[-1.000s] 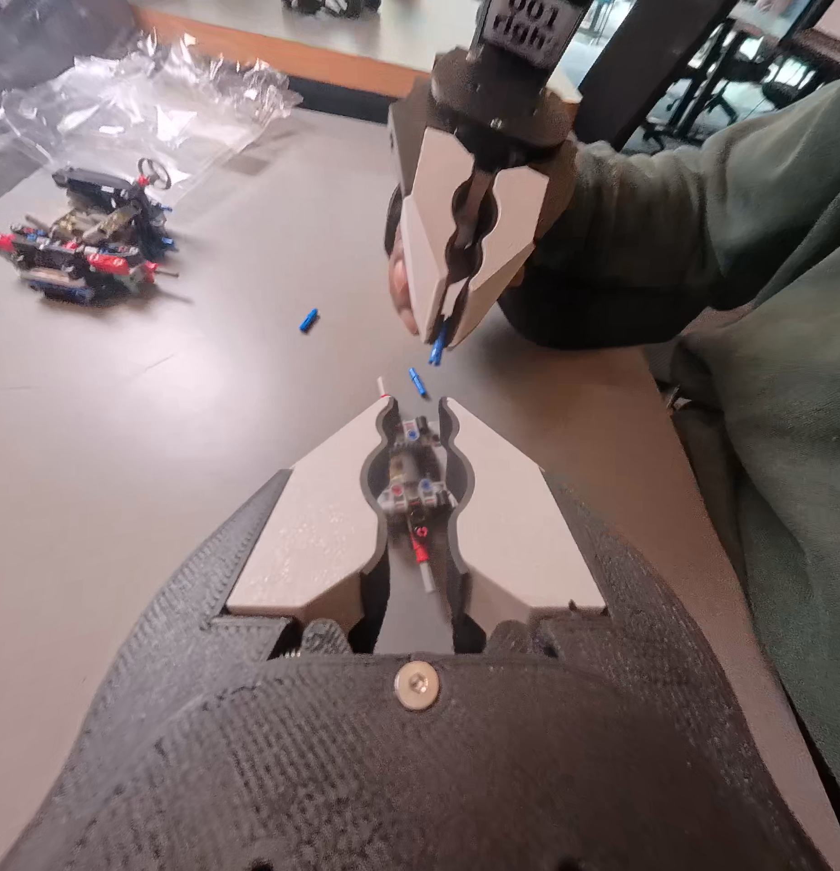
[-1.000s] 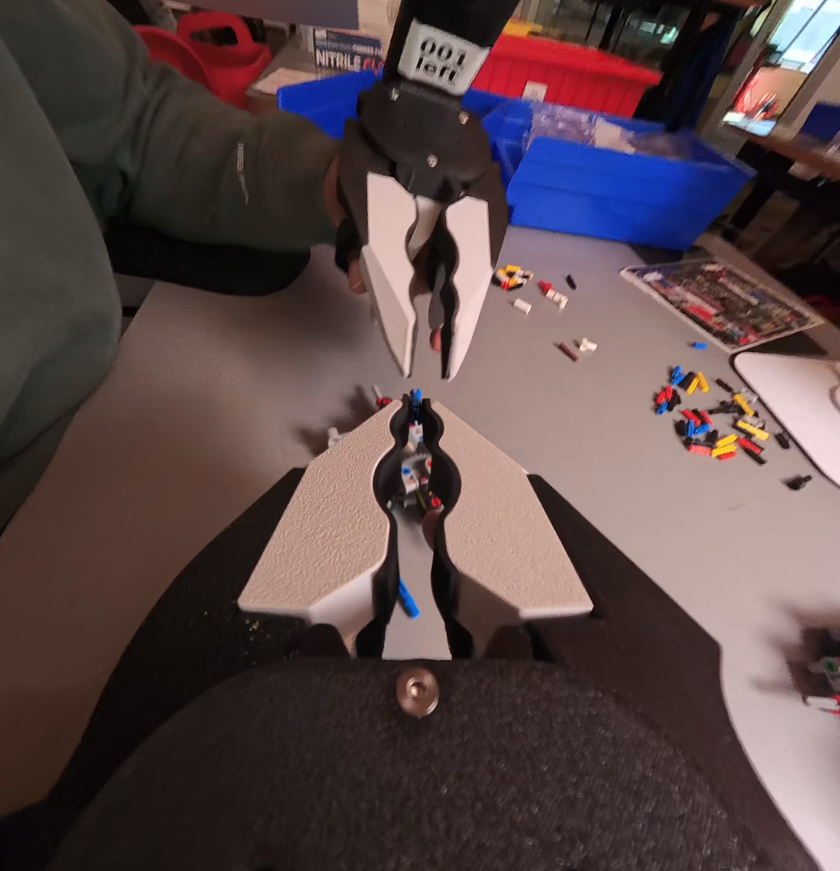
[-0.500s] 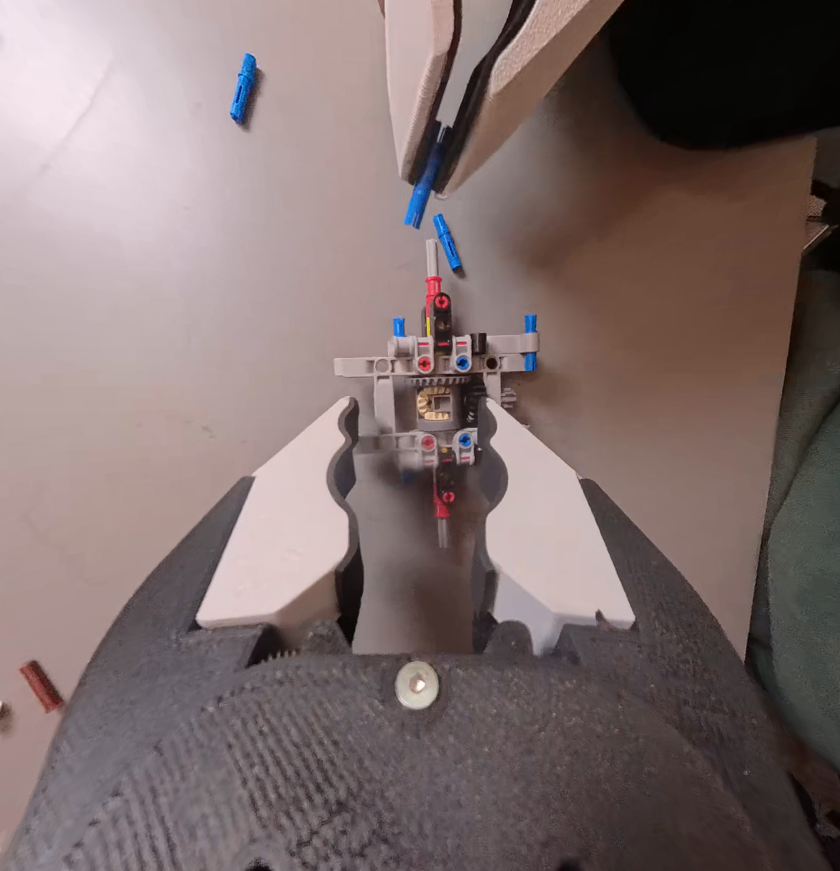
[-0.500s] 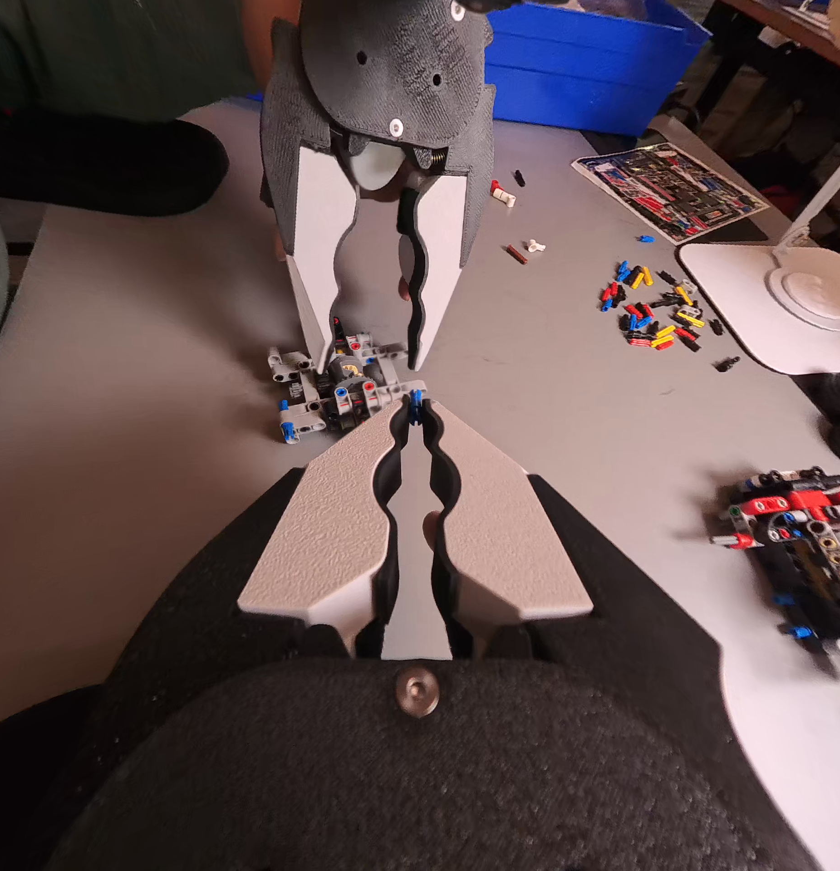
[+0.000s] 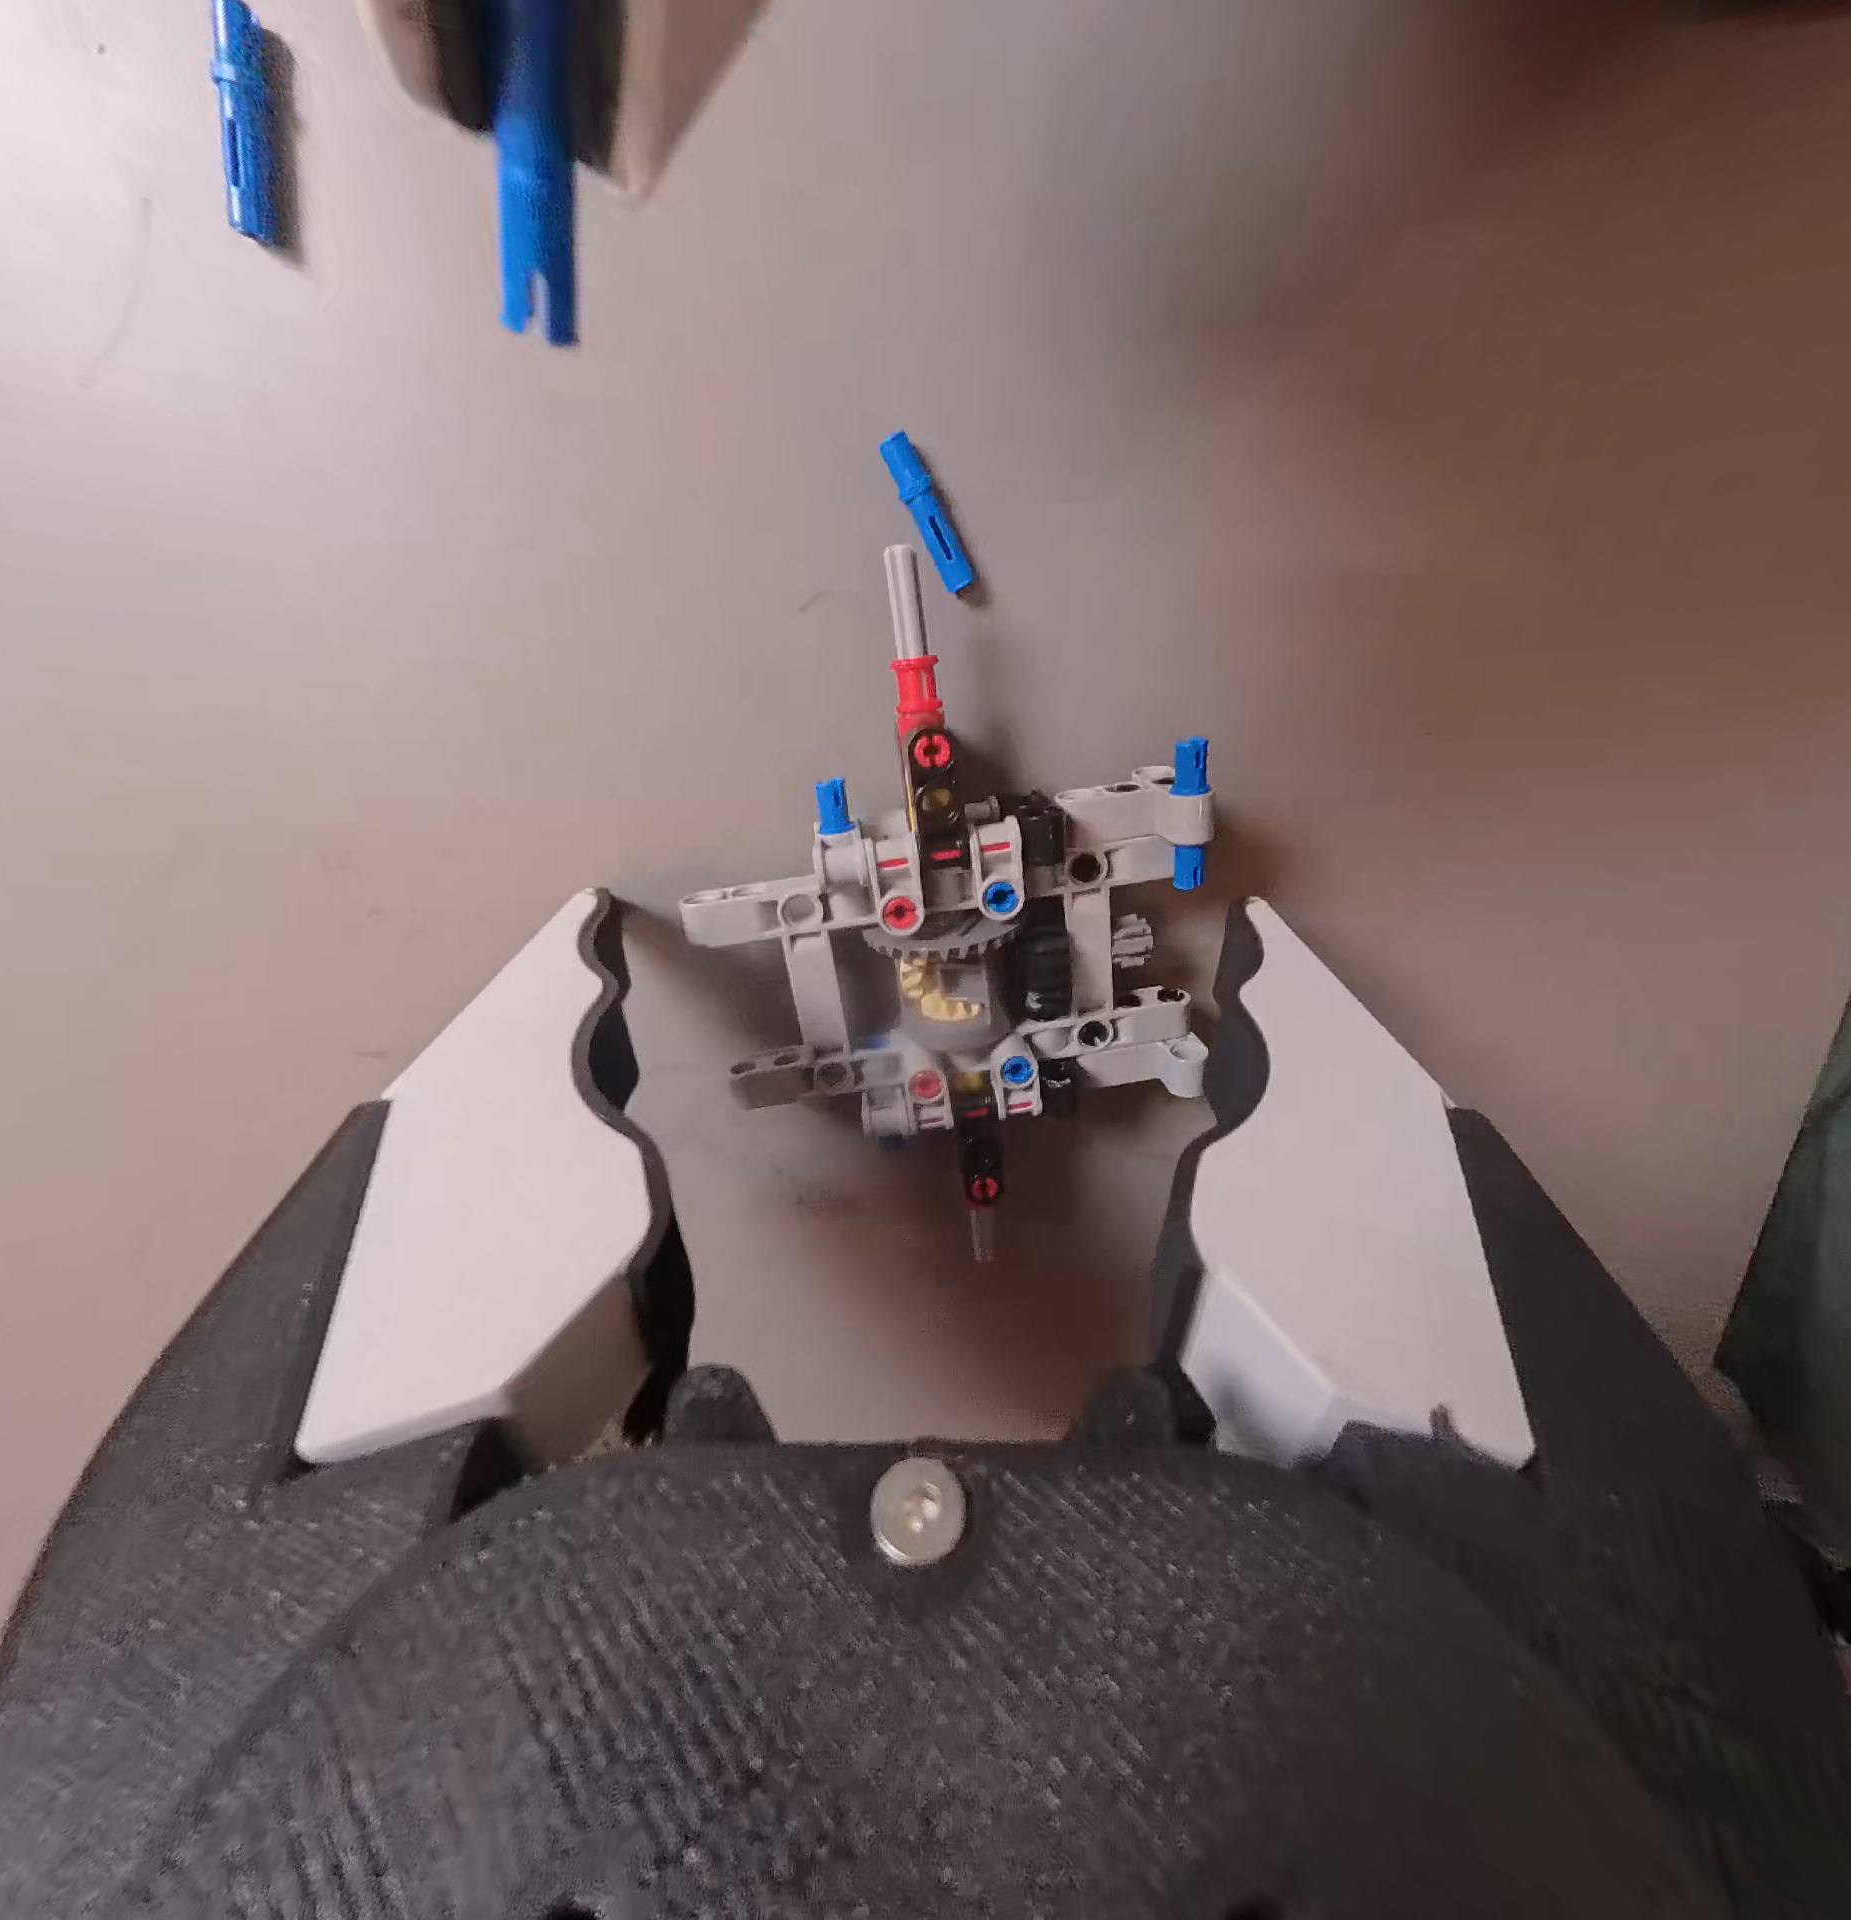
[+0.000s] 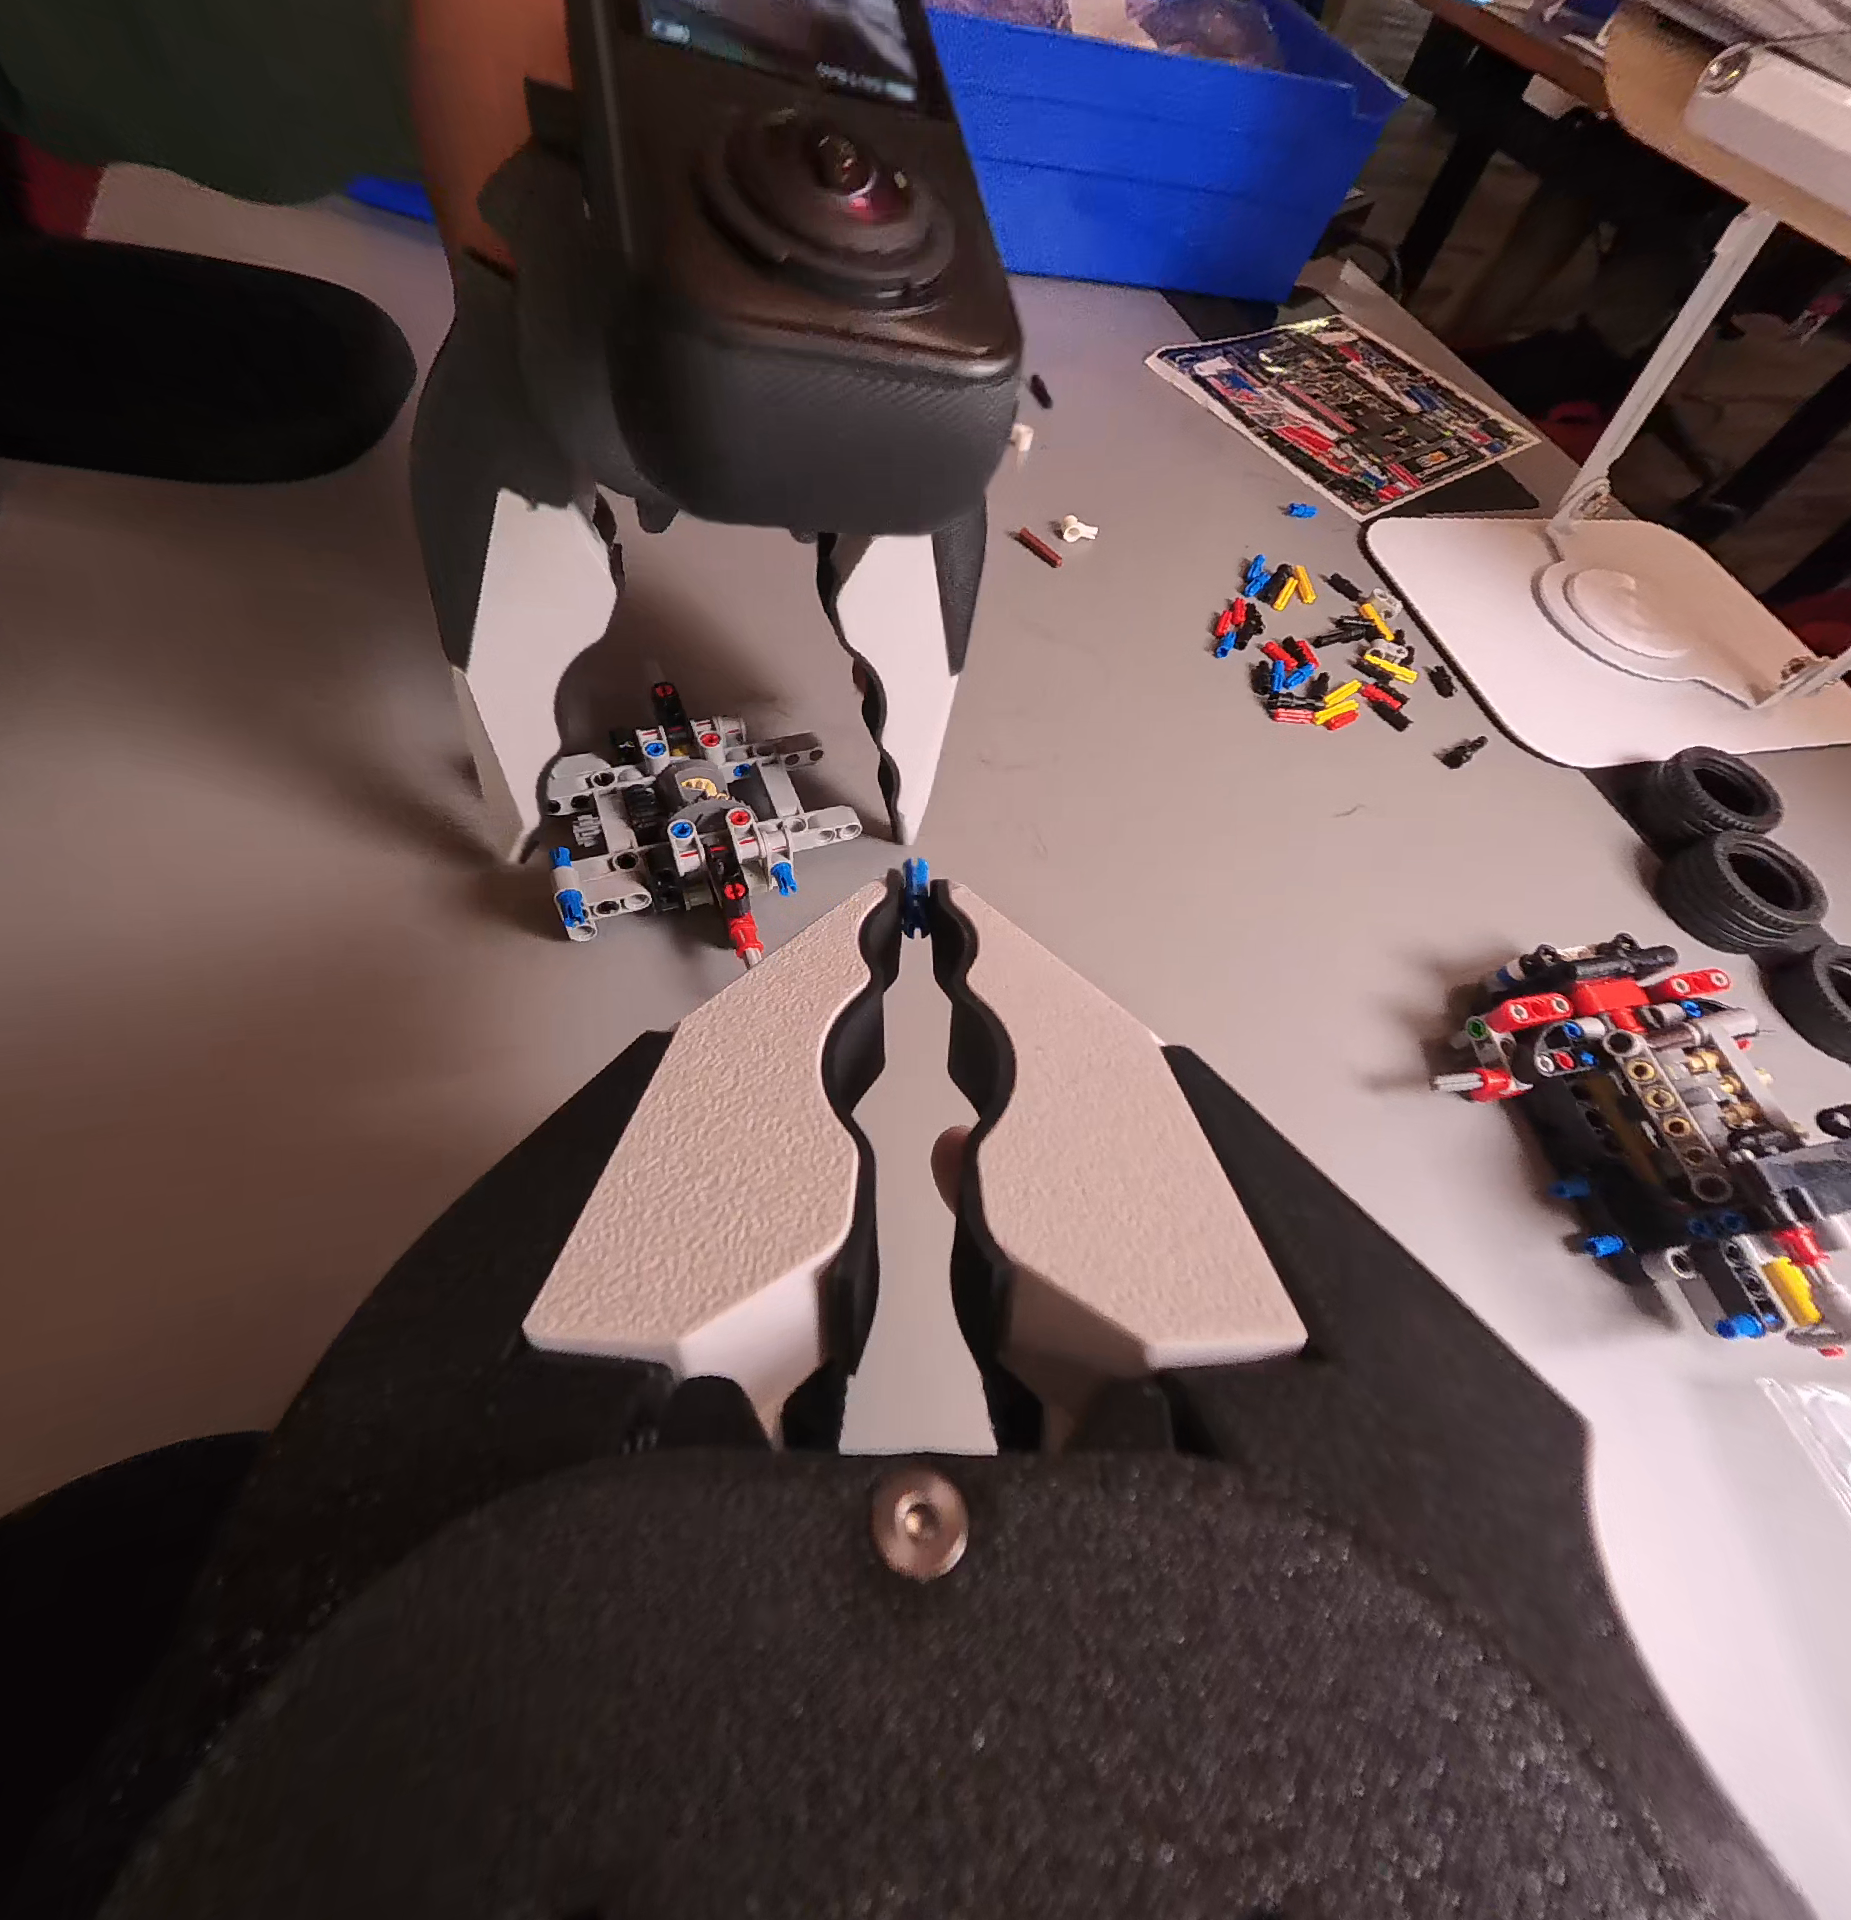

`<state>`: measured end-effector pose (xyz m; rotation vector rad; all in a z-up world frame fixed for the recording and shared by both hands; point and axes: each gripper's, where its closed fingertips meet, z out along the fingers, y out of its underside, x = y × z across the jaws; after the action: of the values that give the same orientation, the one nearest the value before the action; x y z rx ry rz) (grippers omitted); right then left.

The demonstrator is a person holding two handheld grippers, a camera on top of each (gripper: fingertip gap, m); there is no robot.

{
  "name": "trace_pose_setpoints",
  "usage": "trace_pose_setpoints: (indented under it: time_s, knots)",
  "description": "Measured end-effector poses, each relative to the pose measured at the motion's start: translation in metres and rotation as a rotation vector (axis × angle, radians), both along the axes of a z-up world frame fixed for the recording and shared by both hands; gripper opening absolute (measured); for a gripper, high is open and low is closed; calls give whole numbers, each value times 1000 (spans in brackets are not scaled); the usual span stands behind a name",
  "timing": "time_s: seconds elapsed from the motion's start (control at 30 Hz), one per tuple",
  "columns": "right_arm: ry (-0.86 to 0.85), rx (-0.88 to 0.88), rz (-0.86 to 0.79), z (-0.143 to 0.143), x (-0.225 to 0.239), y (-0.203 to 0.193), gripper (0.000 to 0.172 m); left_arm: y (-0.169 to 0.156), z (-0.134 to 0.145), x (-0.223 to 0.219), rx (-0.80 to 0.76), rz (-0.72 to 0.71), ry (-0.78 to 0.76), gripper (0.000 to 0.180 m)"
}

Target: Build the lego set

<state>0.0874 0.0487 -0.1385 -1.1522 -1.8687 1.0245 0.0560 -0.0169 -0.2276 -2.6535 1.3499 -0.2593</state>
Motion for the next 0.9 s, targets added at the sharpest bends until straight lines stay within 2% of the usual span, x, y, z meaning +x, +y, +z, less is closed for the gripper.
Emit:
trace_pose_setpoints:
  time_s: [0.03, 0.13, 0.3, 0.5, 0.57, 0.63, 0.7, 0.9]
  knots:
    - [6, -4, -4, 2, 1, 1, 3, 0, 0, -2, 7, -2, 18, 108]
    - [14, 2, -13, 4, 2, 3, 3, 0, 0, -8, 35, -11, 47, 88]
    - [20, 1, -11, 6, 3, 1, 3, 1, 3, -9, 130, 16, -67, 87]
    - [43, -86, 7, 9, 1, -4, 3, 24, 51, -16, 584, 171, -441, 87]
    - [45, -122, 13, 8, -4, -8, 3, 19, 71, -14, 731, 191, -579, 87]
    - [76, -164, 32, 11, -12, -18, 3, 14, 80, -11, 806, 207, -659, 87]
    - [114, -224, 52, 17, -22, -30, 3, 12, 82, -7, 854, 212, -704, 87]
    - [73, -243, 95, 4, -32, -49, 3, 13, 67, -1, 808, 238, -691, 87]
